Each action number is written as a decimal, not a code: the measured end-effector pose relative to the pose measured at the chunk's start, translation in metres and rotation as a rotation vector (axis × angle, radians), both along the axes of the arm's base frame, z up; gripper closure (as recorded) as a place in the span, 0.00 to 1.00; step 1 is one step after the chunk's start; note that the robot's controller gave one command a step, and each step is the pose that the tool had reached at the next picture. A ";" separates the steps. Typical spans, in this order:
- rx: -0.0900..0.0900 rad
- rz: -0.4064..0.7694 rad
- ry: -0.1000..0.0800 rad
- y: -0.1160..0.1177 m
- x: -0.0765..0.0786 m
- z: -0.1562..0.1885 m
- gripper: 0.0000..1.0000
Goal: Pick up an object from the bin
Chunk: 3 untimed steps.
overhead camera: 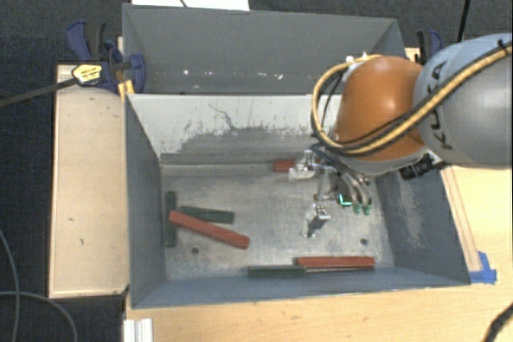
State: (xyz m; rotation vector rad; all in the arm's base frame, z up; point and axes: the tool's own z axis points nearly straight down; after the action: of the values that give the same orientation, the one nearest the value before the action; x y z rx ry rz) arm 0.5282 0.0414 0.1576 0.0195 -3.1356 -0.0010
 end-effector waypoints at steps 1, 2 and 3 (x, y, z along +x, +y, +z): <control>0.000 -0.001 -0.008 0.000 0.002 0.004 0.00; -0.001 0.069 -0.016 0.012 -0.006 -0.016 0.00; 0.000 0.182 -0.005 0.039 -0.011 -0.050 0.00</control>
Offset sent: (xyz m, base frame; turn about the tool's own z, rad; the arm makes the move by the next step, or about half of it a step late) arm -0.0378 0.0564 -0.0876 -0.3245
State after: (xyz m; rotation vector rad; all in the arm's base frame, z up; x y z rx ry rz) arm 0.5170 0.0803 0.1074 0.3044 -3.1253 -0.0006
